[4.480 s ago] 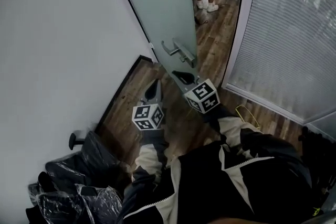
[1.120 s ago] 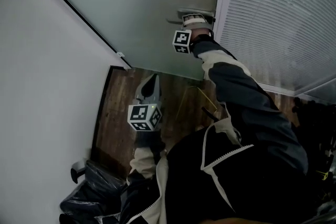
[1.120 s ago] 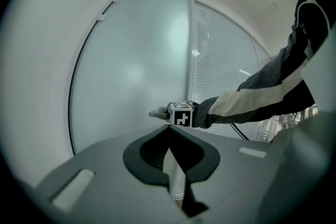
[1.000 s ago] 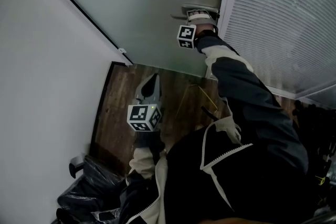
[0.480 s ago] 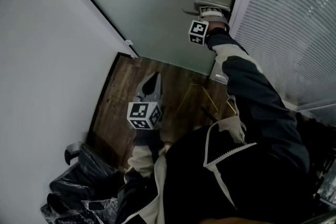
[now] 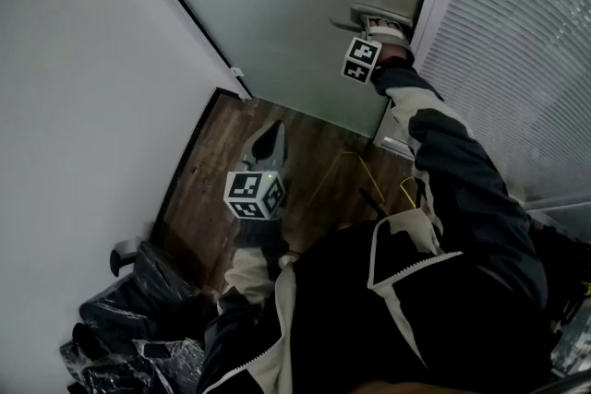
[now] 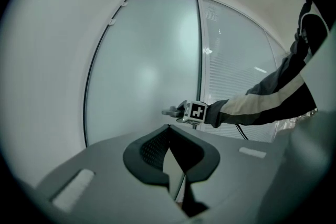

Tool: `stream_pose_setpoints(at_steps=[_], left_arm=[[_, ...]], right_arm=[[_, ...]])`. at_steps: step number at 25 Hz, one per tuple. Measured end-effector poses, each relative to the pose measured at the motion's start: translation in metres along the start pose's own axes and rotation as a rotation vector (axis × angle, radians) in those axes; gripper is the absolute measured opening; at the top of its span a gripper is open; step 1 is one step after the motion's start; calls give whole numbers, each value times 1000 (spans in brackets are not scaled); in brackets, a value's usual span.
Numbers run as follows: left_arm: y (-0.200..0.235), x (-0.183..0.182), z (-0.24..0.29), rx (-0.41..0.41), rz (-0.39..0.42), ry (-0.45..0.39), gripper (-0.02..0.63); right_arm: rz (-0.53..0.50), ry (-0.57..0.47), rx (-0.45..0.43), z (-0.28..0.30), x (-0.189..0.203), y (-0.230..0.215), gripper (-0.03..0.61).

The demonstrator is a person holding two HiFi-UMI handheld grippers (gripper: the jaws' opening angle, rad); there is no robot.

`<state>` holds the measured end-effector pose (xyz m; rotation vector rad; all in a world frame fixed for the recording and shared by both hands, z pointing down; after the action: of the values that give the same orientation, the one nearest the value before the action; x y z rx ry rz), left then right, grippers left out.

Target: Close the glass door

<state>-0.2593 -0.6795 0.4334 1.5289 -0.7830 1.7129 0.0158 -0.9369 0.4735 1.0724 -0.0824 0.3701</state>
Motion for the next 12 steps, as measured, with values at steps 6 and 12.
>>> stream_pose_setpoints(at_steps=[6, 12], left_arm=[[13, -13, 20, -49, -34, -64, 3], [1, -28, 46, -86, -40, -137, 3]], right_arm=[[614, -412, -195, -107, -10, -2, 249], [1040, -742, -349, -207, -14, 18, 45]])
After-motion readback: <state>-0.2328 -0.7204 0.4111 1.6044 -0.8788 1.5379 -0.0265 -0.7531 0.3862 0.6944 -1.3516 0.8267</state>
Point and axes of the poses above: the fingertips, and each gripper's own axes: z forward along the fingers, y to its left, x out of its underside, the point moved 10 cm from there along -z, backward along the fingers, and after that the axes turned 6 degrees about z, right-handed, at the moved point
